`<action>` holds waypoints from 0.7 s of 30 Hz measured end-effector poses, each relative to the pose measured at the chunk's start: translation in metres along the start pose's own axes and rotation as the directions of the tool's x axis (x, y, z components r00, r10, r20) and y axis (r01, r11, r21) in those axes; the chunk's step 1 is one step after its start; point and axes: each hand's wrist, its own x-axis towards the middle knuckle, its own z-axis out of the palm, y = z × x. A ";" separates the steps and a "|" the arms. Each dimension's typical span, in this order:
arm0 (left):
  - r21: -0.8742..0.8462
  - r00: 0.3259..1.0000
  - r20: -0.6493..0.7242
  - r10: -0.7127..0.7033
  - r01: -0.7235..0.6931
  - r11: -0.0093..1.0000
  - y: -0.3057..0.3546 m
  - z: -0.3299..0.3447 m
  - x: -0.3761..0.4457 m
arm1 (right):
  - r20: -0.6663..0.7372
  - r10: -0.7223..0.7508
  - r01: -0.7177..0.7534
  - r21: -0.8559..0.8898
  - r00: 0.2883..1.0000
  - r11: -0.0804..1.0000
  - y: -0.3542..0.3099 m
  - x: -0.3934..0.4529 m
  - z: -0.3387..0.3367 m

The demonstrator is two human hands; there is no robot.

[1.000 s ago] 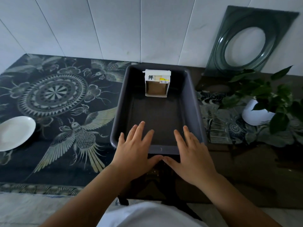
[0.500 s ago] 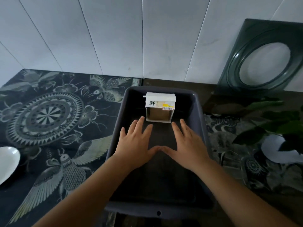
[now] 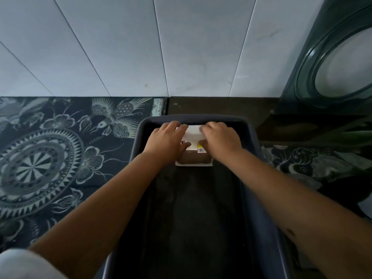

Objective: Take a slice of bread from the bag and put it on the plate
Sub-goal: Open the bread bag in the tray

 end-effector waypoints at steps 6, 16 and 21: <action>0.059 0.997 0.035 0.075 -0.077 0.995 -0.025 0.017 0.021 | -0.048 -0.125 0.120 -0.090 0.991 0.989 0.017 0.014 0.012; 0.082 0.991 -0.035 0.128 -0.125 0.989 -0.017 0.001 -0.002 | -0.110 -0.236 0.224 -0.113 0.965 0.968 0.012 -0.006 0.003; 0.045 0.978 -0.062 0.201 -0.199 0.979 0.001 -0.019 -0.053 | -0.131 -0.274 0.258 -0.126 0.953 0.958 -0.001 -0.059 -0.014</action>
